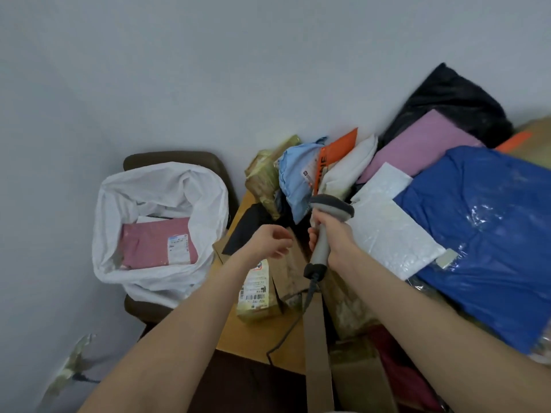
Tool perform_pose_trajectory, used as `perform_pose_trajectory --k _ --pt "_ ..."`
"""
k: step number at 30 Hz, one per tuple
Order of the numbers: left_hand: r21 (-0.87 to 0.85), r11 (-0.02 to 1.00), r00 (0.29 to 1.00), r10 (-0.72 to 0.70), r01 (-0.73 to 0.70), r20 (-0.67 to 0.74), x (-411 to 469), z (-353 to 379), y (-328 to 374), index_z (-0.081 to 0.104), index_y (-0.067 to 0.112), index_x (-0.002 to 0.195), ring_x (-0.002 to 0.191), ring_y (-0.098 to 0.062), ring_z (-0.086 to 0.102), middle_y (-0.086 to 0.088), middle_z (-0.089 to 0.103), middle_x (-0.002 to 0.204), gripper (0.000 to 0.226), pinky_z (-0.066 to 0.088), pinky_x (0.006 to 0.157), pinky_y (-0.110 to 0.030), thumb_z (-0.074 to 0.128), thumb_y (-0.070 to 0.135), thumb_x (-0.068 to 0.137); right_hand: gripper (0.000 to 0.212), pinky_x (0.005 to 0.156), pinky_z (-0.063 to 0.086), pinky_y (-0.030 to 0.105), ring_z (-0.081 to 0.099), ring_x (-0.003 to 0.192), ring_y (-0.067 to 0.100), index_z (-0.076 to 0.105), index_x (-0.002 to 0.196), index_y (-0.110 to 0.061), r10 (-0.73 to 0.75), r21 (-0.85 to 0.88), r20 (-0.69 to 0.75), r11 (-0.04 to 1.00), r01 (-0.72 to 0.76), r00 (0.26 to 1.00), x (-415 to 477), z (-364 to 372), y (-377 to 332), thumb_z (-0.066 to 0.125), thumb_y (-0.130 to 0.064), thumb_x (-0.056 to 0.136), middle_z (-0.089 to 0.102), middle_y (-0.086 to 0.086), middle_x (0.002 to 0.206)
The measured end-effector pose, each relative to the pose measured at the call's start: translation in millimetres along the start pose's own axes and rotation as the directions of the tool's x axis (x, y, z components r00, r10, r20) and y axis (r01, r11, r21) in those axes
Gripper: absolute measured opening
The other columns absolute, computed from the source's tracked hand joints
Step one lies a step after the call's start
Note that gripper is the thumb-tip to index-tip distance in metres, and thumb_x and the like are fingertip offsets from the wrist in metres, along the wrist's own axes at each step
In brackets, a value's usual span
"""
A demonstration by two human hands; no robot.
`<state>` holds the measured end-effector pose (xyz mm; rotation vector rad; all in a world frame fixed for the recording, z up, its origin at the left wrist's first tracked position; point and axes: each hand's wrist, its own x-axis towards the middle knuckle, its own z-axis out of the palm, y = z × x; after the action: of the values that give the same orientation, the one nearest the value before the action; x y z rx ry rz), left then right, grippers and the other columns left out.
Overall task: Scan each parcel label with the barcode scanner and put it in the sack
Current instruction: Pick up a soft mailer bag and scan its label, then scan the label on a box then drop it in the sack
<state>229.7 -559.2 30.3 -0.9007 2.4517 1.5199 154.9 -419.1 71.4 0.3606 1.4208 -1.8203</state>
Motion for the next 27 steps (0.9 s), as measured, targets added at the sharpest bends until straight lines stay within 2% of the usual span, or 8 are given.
perform_pose_trajectory --k 4,7,9,12,15,19,22,27 --pt "0.147 0.982 0.981 0.088 -0.115 0.174 2 26 9 0.068 0.012 0.102 0.076 -0.011 0.064 -0.001 0.066 0.089 0.013 0.055 0.068 -0.021 0.062 0.01 0.091 0.019 0.048 0.046 0.023 0.051 0.048 0.013 0.059 0.081 -0.007 -0.036 0.026 -0.069 0.999 0.038 0.997 -10 -25 -4 0.067 -0.022 0.09 0.058 0.008 0.063" --pt "0.226 0.954 0.949 0.13 -0.199 0.287 3 50 17 0.069 0.013 0.097 0.07 -0.008 0.062 -0.002 0.068 0.086 0.01 0.053 0.062 -0.018 0.065 0.009 0.089 0.019 0.045 0.047 0.019 0.053 0.05 0.012 0.061 0.094 -0.008 -0.043 0.081 -0.104 0.995 0.052 0.994 -16 -46 -5 0.068 -0.025 0.089 0.061 0.008 0.069" --pt "0.269 0.928 0.932 0.164 -0.257 0.322 3 66 20 0.069 0.02 0.088 0.068 -0.005 0.061 0.003 0.067 0.081 0.011 0.05 0.061 -0.017 0.068 0.009 0.085 0.02 0.046 0.047 0.02 0.052 0.051 0.012 0.061 0.1 -0.009 -0.042 0.113 -0.117 0.992 0.055 0.992 -20 -59 -3 0.068 -0.025 0.09 0.06 0.008 0.07" --pt "0.255 0.925 0.927 0.192 -0.28 0.321 5 83 25 0.069 0.018 0.09 0.073 -0.012 0.061 0.0 0.067 0.085 0.011 0.056 0.072 -0.029 0.07 0.009 0.084 0.021 0.045 0.047 0.019 0.051 0.05 0.012 0.059 0.099 -0.008 -0.053 0.14 -0.136 0.988 0.072 0.989 -27 -75 -1 0.068 -0.025 0.09 0.059 0.008 0.068" --pt "0.286 0.911 0.916 0.188 -0.297 0.355 8 95 31 0.069 0.018 0.095 0.079 -0.014 0.062 -0.002 0.067 0.09 0.013 0.056 0.078 -0.031 0.068 0.011 0.085 0.023 0.043 0.046 0.02 0.052 0.049 0.013 0.06 0.102 -0.008 -0.065 0.162 -0.178 0.982 0.095 0.982 -30 -88 2 0.069 -0.025 0.089 0.06 0.008 0.068" --pt "0.269 0.908 0.912 0.221 -0.321 0.345 4 108 32 0.068 0.022 0.093 0.076 -0.011 0.061 0.002 0.066 0.086 0.013 0.055 0.076 -0.027 0.068 0.011 0.085 0.022 0.042 0.045 0.02 0.051 0.049 0.014 0.059 0.102 -0.008 -0.067 0.188 -0.22 0.976 0.11 0.973 -33 -99 7 0.068 -0.024 0.09 0.059 0.009 0.067" --pt "0.276 0.899 0.917 0.251 -0.339 0.309 3 114 29 0.068 0.024 0.09 0.08 -0.014 0.062 -0.002 0.067 0.091 0.013 0.055 0.075 -0.029 0.069 0.013 0.084 0.027 0.042 0.045 0.02 0.052 0.046 0.013 0.059 0.108 -0.009 -0.071 0.217 -0.223 0.969 0.12 0.972 -35 -103 10 0.069 -0.026 0.088 0.06 0.008 0.066" --pt "0.312 0.866 0.91 0.312 -0.391 0.273 -1 126 27 0.067 0.023 0.093 0.078 -0.011 0.058 0.006 0.061 0.083 0.014 0.047 0.069 -0.02 0.064 0.011 0.086 0.03 0.043 0.045 0.022 0.052 0.043 0.012 0.057 0.11 -0.007 -0.082 0.241 -0.261 0.959 0.147 0.962 -38 -116 19 0.069 -0.023 0.088 0.06 0.008 0.062"
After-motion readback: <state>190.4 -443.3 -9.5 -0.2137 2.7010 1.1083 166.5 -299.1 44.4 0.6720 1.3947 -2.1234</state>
